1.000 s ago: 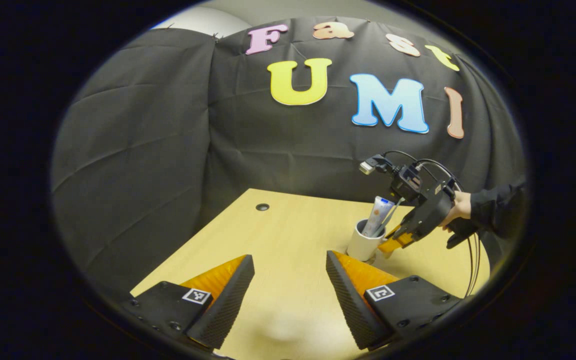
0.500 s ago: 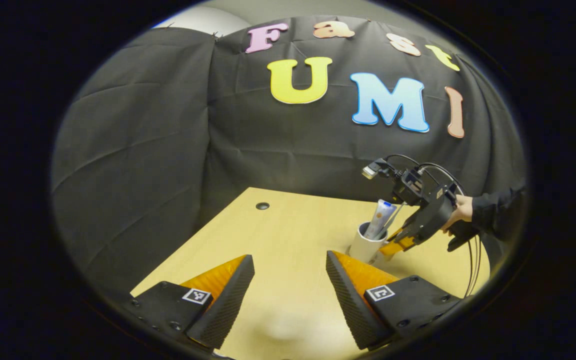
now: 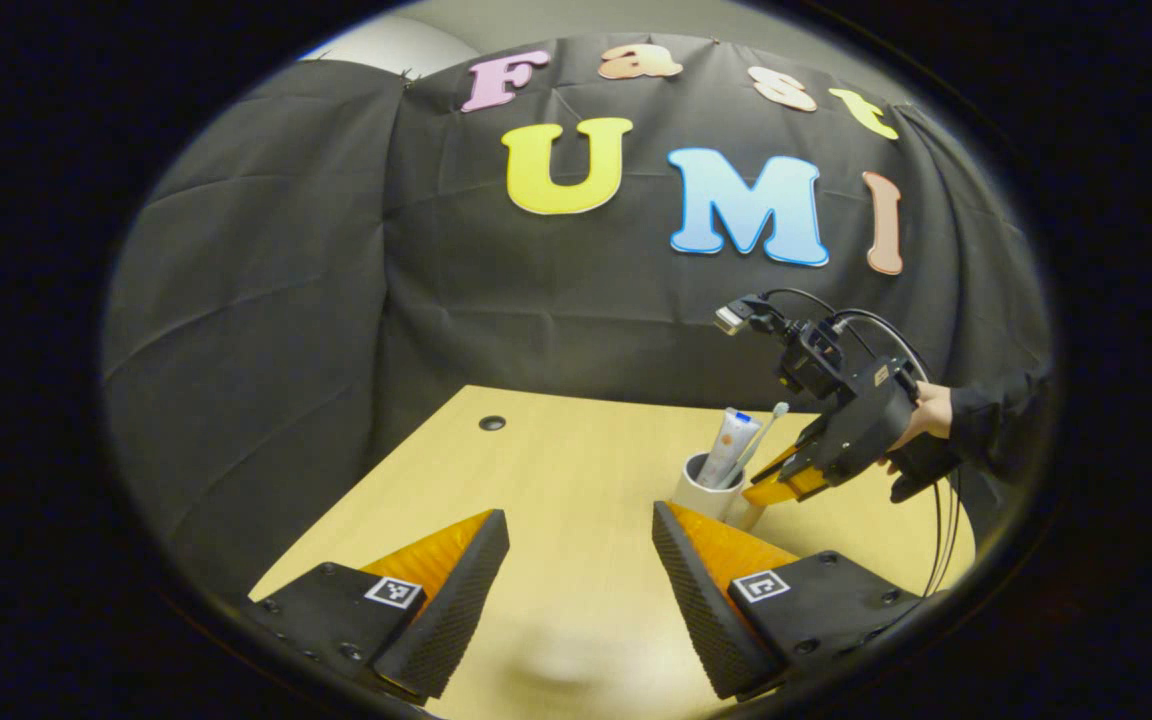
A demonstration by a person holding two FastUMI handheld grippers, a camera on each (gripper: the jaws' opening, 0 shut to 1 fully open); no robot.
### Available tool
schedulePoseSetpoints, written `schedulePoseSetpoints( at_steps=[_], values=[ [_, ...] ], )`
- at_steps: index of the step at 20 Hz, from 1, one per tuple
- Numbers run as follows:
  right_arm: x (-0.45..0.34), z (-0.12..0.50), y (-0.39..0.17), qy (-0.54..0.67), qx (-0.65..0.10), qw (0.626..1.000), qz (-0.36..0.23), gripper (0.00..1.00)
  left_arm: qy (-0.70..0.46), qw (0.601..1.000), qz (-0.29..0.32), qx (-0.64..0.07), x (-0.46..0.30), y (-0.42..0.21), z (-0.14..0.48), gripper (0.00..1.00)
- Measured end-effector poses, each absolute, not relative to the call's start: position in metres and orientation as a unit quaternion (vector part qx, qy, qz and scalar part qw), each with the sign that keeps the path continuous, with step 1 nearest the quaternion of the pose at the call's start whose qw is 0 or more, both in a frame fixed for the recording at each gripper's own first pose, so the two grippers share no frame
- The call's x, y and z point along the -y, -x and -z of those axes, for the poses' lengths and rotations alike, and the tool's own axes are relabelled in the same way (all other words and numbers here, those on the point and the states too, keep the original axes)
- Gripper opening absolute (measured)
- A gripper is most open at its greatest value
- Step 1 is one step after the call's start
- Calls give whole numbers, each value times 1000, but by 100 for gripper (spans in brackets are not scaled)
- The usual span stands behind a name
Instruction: Put the toothbrush and toothpaste on the desktop into the cup, then pick up the cup and place it on the coaster on the desktop.
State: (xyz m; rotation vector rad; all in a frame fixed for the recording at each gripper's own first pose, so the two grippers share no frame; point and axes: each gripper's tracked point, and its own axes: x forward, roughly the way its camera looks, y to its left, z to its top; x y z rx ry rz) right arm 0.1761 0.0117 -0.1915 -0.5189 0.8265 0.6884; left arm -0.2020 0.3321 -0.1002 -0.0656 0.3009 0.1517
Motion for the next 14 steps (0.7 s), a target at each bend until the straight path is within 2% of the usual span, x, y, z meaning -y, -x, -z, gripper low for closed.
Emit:
schedulePoseSetpoints(
  at_steps=[7,14],
  values=[
    [12,130,-140,195,-321,879,-293,27,18,992,-23,-120,-294,177,76,97],
    [43,65,-115,163,-205,940,-218,27,4,998,26,-59,-255,148,19,97]
  ],
)
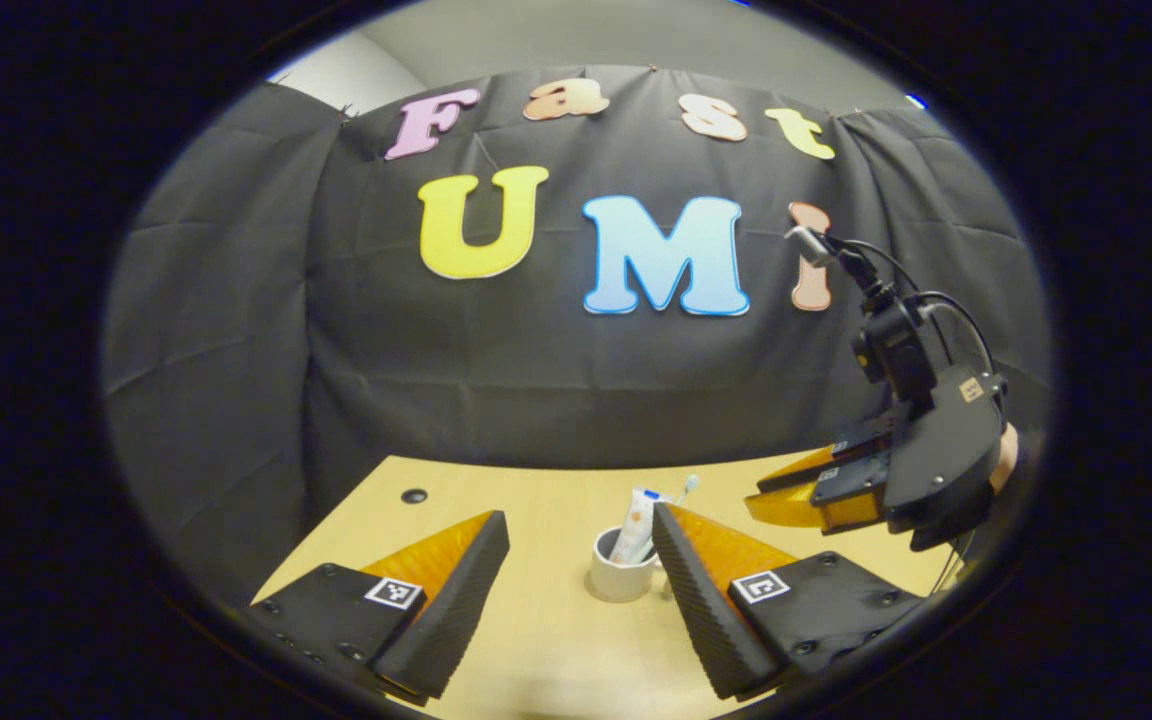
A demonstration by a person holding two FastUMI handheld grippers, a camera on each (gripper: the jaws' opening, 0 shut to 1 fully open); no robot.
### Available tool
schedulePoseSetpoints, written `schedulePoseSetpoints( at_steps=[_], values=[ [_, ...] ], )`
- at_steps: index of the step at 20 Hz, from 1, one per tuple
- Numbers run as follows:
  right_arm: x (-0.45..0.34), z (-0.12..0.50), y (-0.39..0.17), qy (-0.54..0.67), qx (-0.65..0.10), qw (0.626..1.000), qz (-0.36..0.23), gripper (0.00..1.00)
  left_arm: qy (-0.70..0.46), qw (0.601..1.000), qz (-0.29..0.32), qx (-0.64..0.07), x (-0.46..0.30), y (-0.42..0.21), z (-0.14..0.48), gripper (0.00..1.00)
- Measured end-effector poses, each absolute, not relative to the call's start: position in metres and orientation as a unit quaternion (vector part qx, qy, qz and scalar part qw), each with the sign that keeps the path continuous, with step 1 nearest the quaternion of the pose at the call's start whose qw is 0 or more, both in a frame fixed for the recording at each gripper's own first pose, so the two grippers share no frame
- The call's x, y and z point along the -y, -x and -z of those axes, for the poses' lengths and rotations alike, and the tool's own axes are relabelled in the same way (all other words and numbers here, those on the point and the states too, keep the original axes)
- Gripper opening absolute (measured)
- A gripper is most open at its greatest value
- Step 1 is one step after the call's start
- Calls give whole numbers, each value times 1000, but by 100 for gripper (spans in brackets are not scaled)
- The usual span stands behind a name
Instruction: Put the toothbrush and toothpaste on the desktop into the cup, then pick up the cup and place it on the coaster on the desktop.
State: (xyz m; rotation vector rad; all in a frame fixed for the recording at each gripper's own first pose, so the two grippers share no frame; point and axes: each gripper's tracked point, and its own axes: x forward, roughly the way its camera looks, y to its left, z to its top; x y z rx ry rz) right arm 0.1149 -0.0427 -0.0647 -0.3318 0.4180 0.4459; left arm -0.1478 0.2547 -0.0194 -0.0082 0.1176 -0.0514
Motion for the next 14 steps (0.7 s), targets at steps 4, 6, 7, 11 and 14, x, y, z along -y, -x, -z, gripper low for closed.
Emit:
schedulePoseSetpoints(
  at_steps=[4,6,7,11,14],
  values=[
    [54,24,-98,121,-142,966,-180,31,6,999,47,-21,-232,139,-17,95],
    [60,12,-90,94,-122,974,-164,42,12,999,51,-9,-224,137,-27,95],
    [65,4,-87,83,-110,979,-151,42,12,999,51,-4,-222,138,-33,95],
    [82,-22,-70,55,-51,991,-107,54,20,998,58,20,-212,145,-51,96],
    [79,-35,-56,44,-19,993,-106,55,25,997,65,35,-198,148,-65,95]
  ],
)
